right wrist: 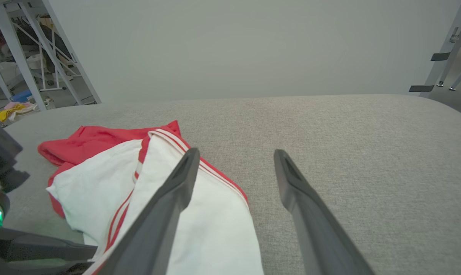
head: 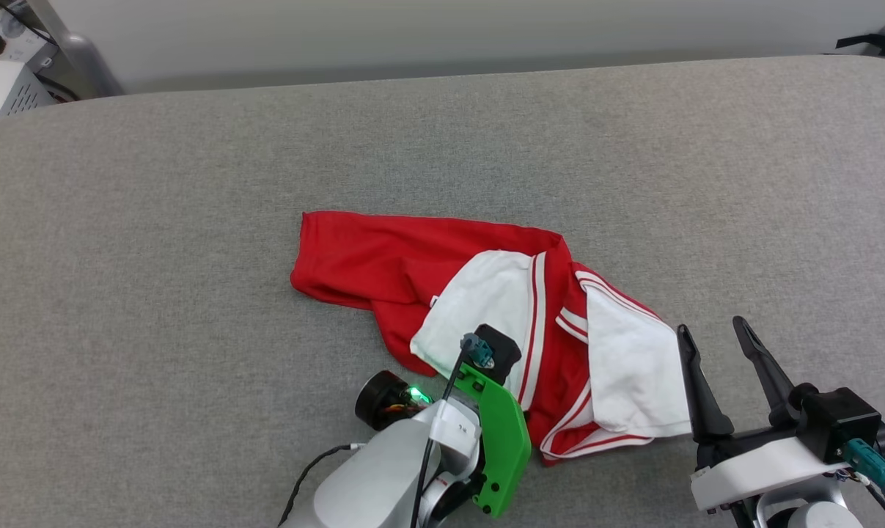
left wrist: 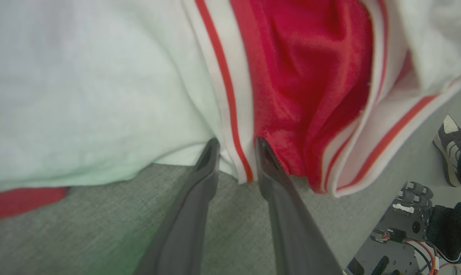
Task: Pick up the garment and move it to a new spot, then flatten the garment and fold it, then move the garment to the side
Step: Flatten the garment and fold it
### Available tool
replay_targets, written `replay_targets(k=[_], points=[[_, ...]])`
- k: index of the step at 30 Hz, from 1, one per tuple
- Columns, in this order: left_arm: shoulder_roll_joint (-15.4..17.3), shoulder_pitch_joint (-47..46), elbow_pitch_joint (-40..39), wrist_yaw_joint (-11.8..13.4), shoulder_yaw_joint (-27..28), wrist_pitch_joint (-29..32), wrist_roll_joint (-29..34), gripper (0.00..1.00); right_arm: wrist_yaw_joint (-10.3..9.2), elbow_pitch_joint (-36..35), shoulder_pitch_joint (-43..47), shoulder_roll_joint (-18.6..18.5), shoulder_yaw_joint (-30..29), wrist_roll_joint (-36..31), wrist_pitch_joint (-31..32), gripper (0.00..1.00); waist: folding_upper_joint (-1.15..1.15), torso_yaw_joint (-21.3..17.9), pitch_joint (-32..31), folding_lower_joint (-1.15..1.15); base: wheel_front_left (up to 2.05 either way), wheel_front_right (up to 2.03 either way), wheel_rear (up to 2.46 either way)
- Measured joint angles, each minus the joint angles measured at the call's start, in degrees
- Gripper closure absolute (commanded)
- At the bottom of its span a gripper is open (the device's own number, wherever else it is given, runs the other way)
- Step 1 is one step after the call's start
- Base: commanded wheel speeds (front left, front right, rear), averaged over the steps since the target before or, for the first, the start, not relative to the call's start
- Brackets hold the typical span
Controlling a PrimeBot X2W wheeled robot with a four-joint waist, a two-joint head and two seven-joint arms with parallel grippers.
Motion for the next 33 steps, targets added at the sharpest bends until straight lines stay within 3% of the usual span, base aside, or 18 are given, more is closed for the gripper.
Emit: replay_targets(k=[8,14,21,26,30,33], points=[[-0.5,1.1,1.1,0.0,0.0,-4.4,-1.6,1.00,0.00,1.0,0.1,0.0,-1.1,-0.2,0.0,0.00,0.00,2.4,-2.3,0.00,0.00,0.00,0.00],[2.3,2.6,-3.6,1.7,2.4,-7.3,-2.2,1.00,0.00,1.7,1.6,0.4,-2.0,-0.1,0.0,0.00,0.00,5.5,-5.4,0.00,0.00,0.00,0.00],[9.6,4.2,-16.0,6.6,7.4,-7.7,-2.4,1.00,0.00,2.3,2.8,1.1,-1.8,0.1,0.0,0.00,0.00,10.4,-8.3,0.00,0.00,0.00,0.00],[16.6,7.7,-24.4,11.5,12.6,-9.2,-2.3,1.00,0.00,2.6,2.9,1.7,-1.9,0.1,0.0,0.00,0.00,13.4,-9.7,0.00,0.00,0.00,0.00],[21.3,12.3,-27.1,14.6,15.4,-9.8,-2.3,1.00,0.00,2.9,3.0,1.8,-1.8,0.1,0.0,0.00,0.00,14.9,-10.2,0.00,0.00,0.00,0.00],[22.4,16.4,-26.7,15.1,15.2,-9.1,-2.9,1.00,0.00,3.0,3.0,1.8,-1.8,0.1,0.0,0.00,0.00,15.1,-10.1,0.00,0.00,0.00,0.00]])
